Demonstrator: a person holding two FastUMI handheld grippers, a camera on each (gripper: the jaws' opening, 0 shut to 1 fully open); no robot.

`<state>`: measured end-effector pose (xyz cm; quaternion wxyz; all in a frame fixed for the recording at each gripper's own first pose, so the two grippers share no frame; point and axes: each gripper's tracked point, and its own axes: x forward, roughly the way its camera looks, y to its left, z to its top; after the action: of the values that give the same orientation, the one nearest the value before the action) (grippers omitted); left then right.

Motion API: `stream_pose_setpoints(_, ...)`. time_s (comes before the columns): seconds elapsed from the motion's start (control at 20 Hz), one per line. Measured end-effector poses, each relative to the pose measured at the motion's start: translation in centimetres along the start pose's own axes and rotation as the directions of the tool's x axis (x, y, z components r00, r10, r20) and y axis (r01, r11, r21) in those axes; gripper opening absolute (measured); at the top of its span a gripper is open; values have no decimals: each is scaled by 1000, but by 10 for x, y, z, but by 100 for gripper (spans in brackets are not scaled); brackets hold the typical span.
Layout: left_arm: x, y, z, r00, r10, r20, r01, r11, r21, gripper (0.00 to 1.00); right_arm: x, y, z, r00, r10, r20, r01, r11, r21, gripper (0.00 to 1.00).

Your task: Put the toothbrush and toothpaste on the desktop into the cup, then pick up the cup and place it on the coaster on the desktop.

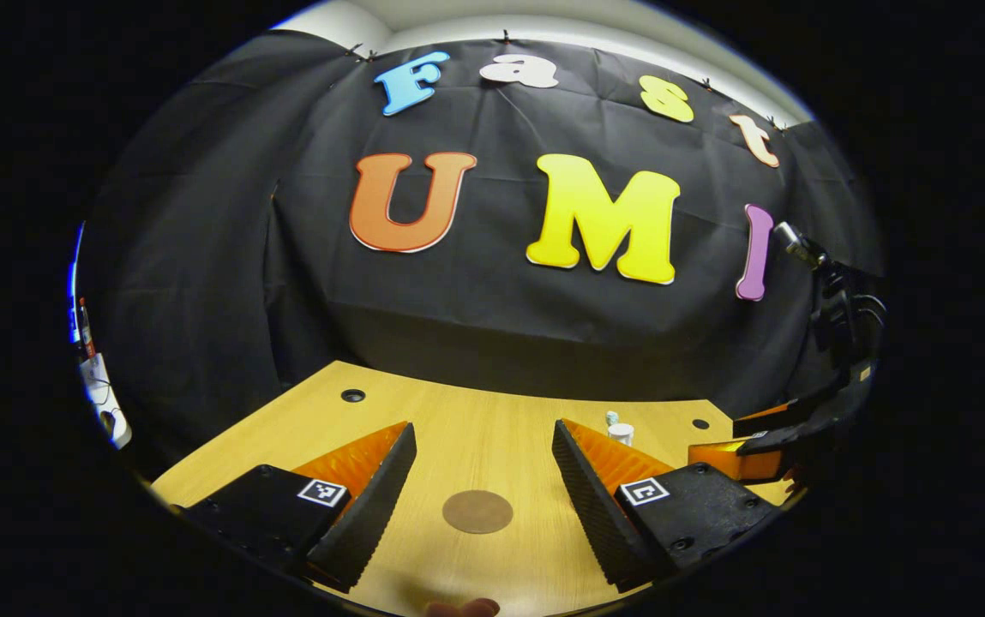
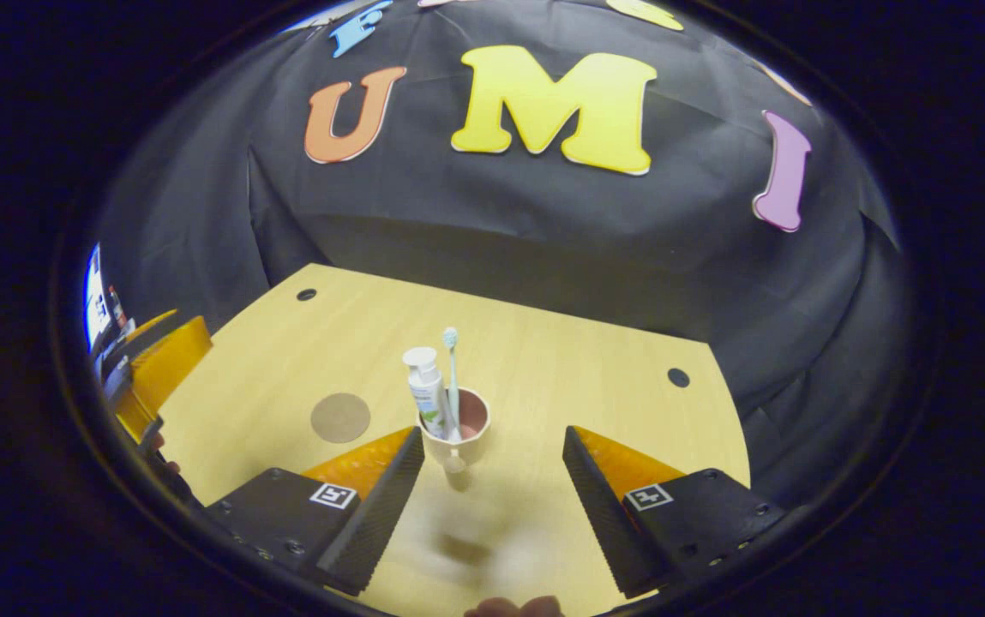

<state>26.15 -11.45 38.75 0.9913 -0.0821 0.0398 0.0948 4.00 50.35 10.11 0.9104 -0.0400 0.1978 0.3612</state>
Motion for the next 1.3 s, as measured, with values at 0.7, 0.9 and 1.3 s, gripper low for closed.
stream_pose_setpoints(0.7,-23,106,0,986,160,-46,-163,985,-57,100,94,25,-69,819,57,-571,-24,998,66,96)
stream_pose_setpoints(0.9,-28,121,-9,979,191,-76,-195,979,-51,100,114,24,-78,784,31,-620,-38,999,2,96)
stream_pose_setpoints(1.3,-26,131,-24,973,189,-135,-197,980,-41,100,130,28,-100,705,19,-709,-76,996,-49,77)
